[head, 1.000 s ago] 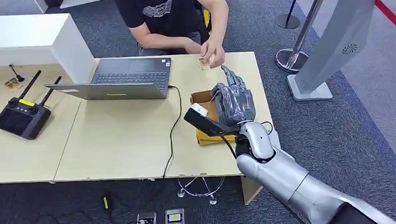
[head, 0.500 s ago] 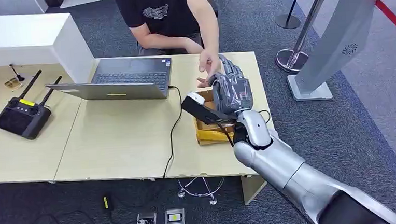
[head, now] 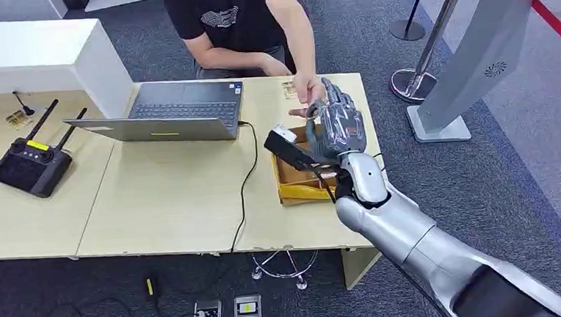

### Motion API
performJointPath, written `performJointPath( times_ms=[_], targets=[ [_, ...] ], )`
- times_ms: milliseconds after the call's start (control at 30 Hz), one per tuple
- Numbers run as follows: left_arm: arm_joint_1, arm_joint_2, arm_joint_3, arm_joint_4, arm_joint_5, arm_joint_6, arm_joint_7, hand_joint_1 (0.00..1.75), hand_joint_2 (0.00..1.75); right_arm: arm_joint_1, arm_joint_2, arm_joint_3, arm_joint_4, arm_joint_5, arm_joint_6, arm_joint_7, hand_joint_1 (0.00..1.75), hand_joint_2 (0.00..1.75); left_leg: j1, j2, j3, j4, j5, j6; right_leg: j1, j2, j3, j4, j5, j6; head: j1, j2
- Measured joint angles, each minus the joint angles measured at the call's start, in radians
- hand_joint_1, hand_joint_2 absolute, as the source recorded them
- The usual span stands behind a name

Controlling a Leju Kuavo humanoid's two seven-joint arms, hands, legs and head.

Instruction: Pass the card to the sensor for recognition and then transmit it.

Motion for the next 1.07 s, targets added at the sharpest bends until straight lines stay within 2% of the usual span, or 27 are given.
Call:
performJointPath(
  times_ms=[133, 233, 367, 467, 567, 700, 733, 767, 900, 1067],
  targets=[
    [0.001, -0.002, 0.000, 0.000, 0.003, 0.000, 0.000, 0.00, 0.00, 0.002, -0.003, 0.000, 0.000, -0.012, 0.002, -0.007, 0.00, 0.00, 0.000, 0.000, 0.000, 0.000, 0.000, 0.000, 0.000, 0.000, 0.000, 0.000, 0.000, 0.000, 0.000, 0.000],
    [0.002, -0.003, 0.000, 0.000, 0.006, 0.000, 0.000, 0.00, 0.00, 0.002, -0.004, 0.000, 0.000, -0.013, 0.035, 0.005, 0.00, 0.00, 0.000, 0.000, 0.000, 0.000, 0.000, 0.000, 0.000, 0.000, 0.000, 0.000, 0.000, 0.000, 0.000, 0.000],
    [0.007, -0.003, 0.000, 0.000, 0.015, 0.000, 0.000, 0.00, 0.00, 0.003, -0.021, 0.000, -0.011, 0.012, 0.056, 0.048, 0.00, 0.00, 0.000, 0.000, 0.000, 0.000, 0.000, 0.000, 0.000, 0.000, 0.000, 0.000, 0.000, 0.000, 0.000, 0.000],
    [0.015, -0.003, 0.000, 0.000, 0.025, 0.000, -0.004, 0.00, 0.00, 0.003, -0.053, -0.001, -0.029, 0.041, 0.073, 0.088, 0.00, 0.00, 0.000, 0.000, 0.001, 0.000, 0.000, 0.000, 0.000, 0.000, 0.000, 0.000, 0.000, 0.000, 0.000, 0.000],
    [0.025, -0.003, 0.001, 0.000, 0.035, 0.000, -0.015, 0.00, 0.00, 0.003, -0.110, -0.004, -0.051, 0.129, 0.122, 0.134, 0.00, 0.00, 0.000, 0.000, 0.001, 0.000, 0.000, 0.000, 0.000, 0.000, 0.000, -0.001, 0.000, 0.000, 0.000, 0.000],
    [0.041, -0.003, 0.008, 0.000, 0.048, 0.000, -0.031, 0.00, 0.00, 0.011, -0.197, -0.035, -0.060, 0.106, 0.177, 0.172, 0.00, 0.00, 0.000, -0.001, 0.001, 0.001, 0.000, 0.000, 0.000, -0.001, 0.001, -0.002, 0.000, 0.000, 0.000, 0.000],
    [0.045, -0.004, 0.009, 0.000, 0.052, 0.000, -0.032, 0.00, 0.00, 0.014, -0.206, -0.040, -0.060, 0.102, 0.178, 0.172, 0.00, 0.00, 0.000, -0.001, 0.000, 0.001, 0.000, 0.000, 0.000, -0.001, 0.001, -0.002, 0.000, 0.000, 0.000, 0.000],
    [0.049, -0.004, 0.012, 0.000, 0.056, 0.000, -0.038, 0.00, 0.00, 0.017, -0.249, -0.065, -0.059, 0.092, 0.179, 0.179, 0.00, 0.00, -0.001, 0.000, 0.001, 0.001, 0.000, 0.000, -0.001, 0.000, 0.000, -0.002, 0.000, 0.000, 0.000, 0.000],
    [0.057, -0.003, 0.024, 0.000, 0.066, 0.000, -0.051, 0.00, 0.00, 0.036, -0.340, -0.124, -0.059, 0.068, 0.182, 0.232, 0.00, 0.00, -0.001, 0.000, 0.001, 0.001, 0.000, 0.001, -0.001, 0.000, 0.000, -0.002, 0.000, 0.000, 0.000, 0.000],
    [0.063, -0.007, 0.034, 0.000, 0.076, 0.000, -0.057, 0.00, 0.00, 0.105, -0.480, -0.236, -0.053, 0.022, 0.165, 0.261, 0.00, 0.00, -0.001, -0.004, -0.001, 0.001, -0.001, 0.001, -0.001, -0.005, 0.001, -0.003, 0.000, 0.000, 0.000, 0.000]
  ],
)
